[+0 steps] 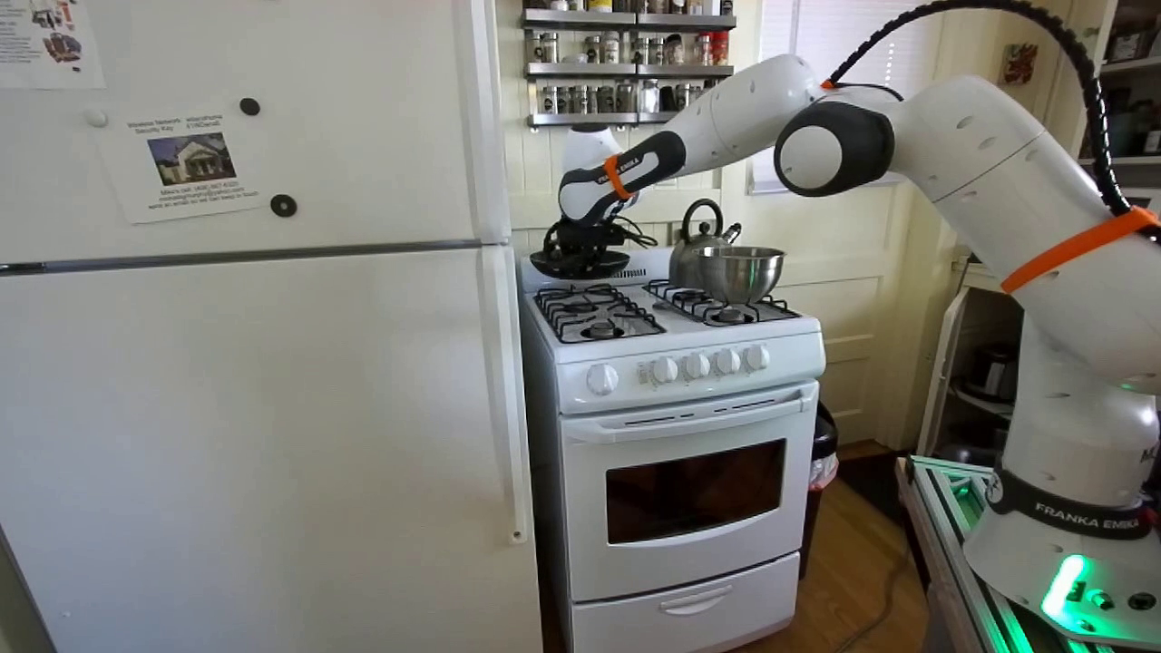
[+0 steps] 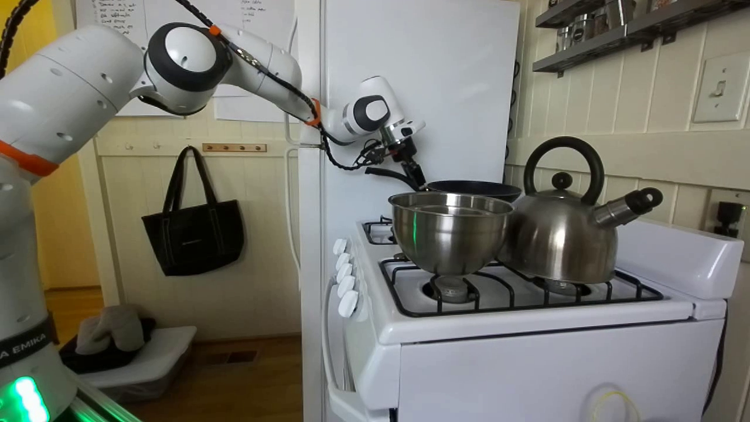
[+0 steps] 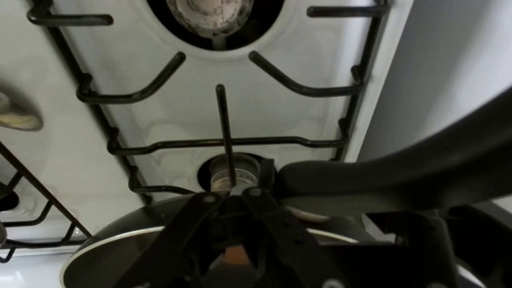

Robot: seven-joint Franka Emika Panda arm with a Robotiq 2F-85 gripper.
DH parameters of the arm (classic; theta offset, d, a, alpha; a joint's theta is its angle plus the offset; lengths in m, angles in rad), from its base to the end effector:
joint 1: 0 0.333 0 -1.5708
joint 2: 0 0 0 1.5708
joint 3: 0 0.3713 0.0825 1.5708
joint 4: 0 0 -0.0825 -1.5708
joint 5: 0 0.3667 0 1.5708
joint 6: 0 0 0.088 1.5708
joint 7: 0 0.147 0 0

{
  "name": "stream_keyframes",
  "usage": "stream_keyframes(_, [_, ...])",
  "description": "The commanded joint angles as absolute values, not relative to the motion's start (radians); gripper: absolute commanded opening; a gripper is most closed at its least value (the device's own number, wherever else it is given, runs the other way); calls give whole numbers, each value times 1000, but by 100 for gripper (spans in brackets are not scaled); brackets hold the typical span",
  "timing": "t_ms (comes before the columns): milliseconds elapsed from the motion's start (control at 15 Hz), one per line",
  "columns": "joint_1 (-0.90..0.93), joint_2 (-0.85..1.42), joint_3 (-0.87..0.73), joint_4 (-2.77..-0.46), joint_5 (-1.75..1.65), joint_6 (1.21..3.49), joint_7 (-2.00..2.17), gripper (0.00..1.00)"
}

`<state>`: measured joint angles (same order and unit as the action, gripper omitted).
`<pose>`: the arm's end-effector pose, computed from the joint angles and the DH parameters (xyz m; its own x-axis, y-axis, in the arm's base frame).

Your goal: Move the silver bowl and the pan away

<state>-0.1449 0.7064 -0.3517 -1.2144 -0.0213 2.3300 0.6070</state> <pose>0.7524 -0.3085 0.4366 0.4951 -0.7261 0.4771 -0.8148 -0.5787 -0.0352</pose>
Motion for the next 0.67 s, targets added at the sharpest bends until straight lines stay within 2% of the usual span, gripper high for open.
stream_keyframes(0, [-148, 706, -347, -1213, -14, 2288, 605, 52])
stream_keyframes(200, [-150, 706, -334, -1212, -7, 2222, 604, 52])
stream_keyframes(267, [-150, 706, -333, -1212, -6, 2222, 604, 27])
stream_keyframes(600, [-138, 757, -339, -1197, -11, 2312, 654, 27])
